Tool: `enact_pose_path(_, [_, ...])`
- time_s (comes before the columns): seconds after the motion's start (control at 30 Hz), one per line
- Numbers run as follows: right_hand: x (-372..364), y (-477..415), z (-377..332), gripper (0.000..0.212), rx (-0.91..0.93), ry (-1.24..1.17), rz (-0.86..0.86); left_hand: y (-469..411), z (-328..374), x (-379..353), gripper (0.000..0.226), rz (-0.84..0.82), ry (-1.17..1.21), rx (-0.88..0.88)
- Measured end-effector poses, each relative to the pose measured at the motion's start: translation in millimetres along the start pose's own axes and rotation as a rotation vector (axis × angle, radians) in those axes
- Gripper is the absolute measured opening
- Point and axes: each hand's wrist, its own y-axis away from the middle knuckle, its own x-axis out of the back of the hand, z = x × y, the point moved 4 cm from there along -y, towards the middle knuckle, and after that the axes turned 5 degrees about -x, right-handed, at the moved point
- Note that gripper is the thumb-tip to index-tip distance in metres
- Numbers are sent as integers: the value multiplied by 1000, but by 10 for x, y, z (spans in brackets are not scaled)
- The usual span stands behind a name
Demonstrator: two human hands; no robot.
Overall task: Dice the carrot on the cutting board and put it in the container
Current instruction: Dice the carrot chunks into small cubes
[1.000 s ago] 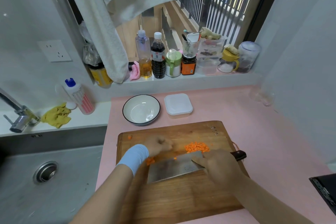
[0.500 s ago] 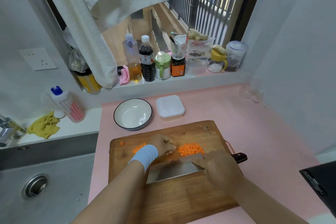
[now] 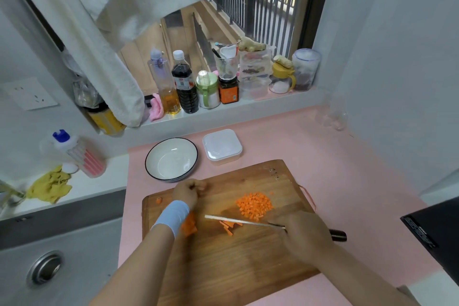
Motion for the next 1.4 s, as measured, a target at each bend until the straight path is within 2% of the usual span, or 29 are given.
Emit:
enact_pose_path(0.07, [-4,6,29,28,-123,-37,-52,114,-97,12,46,46,-26,43])
enact_pose_path(0.13, [-53,-31,38,18,-241,-77,-93,241,-147,-123,45,-37,-97,32])
enact_pose_path(0.23, [-121,-73,21,26,-365,-157,-77,386,-167,-407,39,-186,-161,-94])
enact_pose_path(0.3, [-135,-88,-13,28,-407,-201,-67,483,-98,-585,21,-241,-259,-220])
enact_pose_path(0.33, [-131,-94,-45,28,-415,-215,-64,515,-58,-663,17,-254,-317,-282])
enact_pose_path(0.43, [-116,-94,-131,31,-428,-249,-59,543,28,-816,23,-265,-468,-369])
enact_pose_path(0.57, [-153,-58,-159,33,-445,-270,-79,498,85,-856,8,-280,-486,-398])
enact_pose_path(0.8, [-174,-27,-180,27,-442,-288,-108,450,108,-828,7,-396,-547,-447])
enact_pose_path(0.9, [-184,-36,-189,25,-439,-312,-115,433,110,-840,2,-384,-510,-368])
enact_pose_path(1.17, [-277,-36,-238,23,-484,-246,-103,348,29,-625,18,-283,-464,-166])
enact_pose_path(1.27, [-324,-29,-300,24,-486,-223,-119,364,-26,-530,20,-302,-460,-171])
enact_pose_path(1.33, [-347,-27,-351,25,-480,-206,-129,410,-51,-496,10,-324,-481,-220])
enact_pose_path(1.4, [-353,-25,-409,26,-466,-194,-132,468,-89,-503,15,-352,-537,-298])
